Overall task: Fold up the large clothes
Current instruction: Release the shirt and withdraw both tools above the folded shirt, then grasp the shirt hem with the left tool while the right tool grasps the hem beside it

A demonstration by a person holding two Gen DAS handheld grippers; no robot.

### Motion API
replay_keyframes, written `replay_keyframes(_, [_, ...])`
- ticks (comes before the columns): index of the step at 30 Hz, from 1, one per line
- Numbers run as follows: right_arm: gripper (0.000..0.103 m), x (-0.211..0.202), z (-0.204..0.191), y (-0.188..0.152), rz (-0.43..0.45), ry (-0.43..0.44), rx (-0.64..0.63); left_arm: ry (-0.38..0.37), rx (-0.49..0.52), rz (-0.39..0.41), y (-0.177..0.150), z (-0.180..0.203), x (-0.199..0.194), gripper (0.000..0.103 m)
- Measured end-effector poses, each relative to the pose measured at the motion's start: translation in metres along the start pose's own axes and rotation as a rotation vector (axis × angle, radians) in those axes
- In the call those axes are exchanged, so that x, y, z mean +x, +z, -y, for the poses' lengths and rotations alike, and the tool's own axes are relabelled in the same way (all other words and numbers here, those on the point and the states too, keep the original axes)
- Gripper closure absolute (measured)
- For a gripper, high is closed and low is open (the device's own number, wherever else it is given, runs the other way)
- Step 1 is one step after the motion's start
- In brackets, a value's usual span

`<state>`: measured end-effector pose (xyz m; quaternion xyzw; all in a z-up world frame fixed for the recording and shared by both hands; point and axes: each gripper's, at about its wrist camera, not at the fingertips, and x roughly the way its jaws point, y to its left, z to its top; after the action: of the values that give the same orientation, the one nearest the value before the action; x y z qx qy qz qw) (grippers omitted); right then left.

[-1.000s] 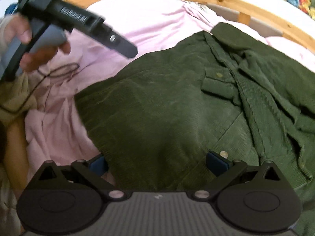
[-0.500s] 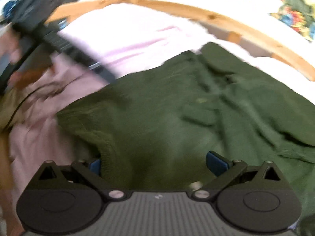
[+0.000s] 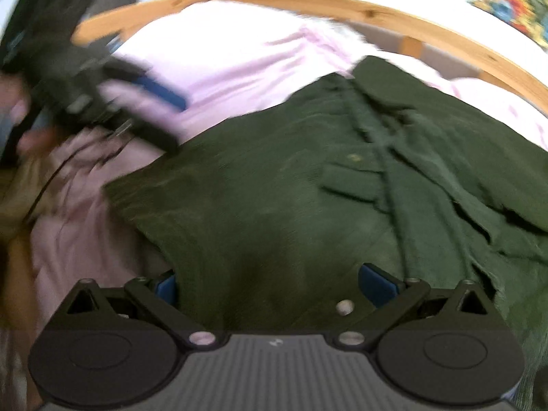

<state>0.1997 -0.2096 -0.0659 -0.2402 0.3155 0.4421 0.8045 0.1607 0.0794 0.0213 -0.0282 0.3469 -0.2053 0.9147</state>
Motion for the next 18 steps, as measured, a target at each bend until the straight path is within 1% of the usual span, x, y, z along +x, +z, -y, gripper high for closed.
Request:
replay_keyframes(2, [0.000, 0.002, -0.012, -0.004, -0.037, -0.011, -0.080, 0.023, 0.002, -0.012, 0.000, 0.000, 0.003, 0.001])
replay_keyframes(5, [0.000, 0.003, -0.020, -0.011, -0.081, -0.052, -0.176, 0.029, -0.055, -0.019, 0.000, -0.011, 0.004, 0.001])
replay_keyframes(8, [0.000, 0.000, -0.021, -0.017, -0.122, -0.067, -0.221, 0.038, -0.099, -0.013, 0.002, -0.018, 0.004, 0.001])
replay_keyframes(12, [0.000, 0.001, -0.022, -0.026, -0.165, -0.067, -0.255, 0.042, -0.114, -0.009, 0.002, -0.022, 0.003, 0.001])
replay_keyframes(14, [0.000, 0.001, -0.023, -0.028, -0.166, -0.065, -0.281, 0.038, -0.107, -0.011, 0.002, -0.021, 0.003, 0.001])
replay_keyframes(16, [0.000, -0.002, -0.024, -0.026, -0.133, -0.105, -0.301, 0.036, -0.098, -0.011, 0.002, -0.019, 0.004, 0.001])
replay_keyframes(18, [0.000, -0.008, -0.018, -0.020, -0.102, -0.119, -0.288, 0.032, -0.091, -0.013, 0.001, -0.017, 0.004, 0.001])
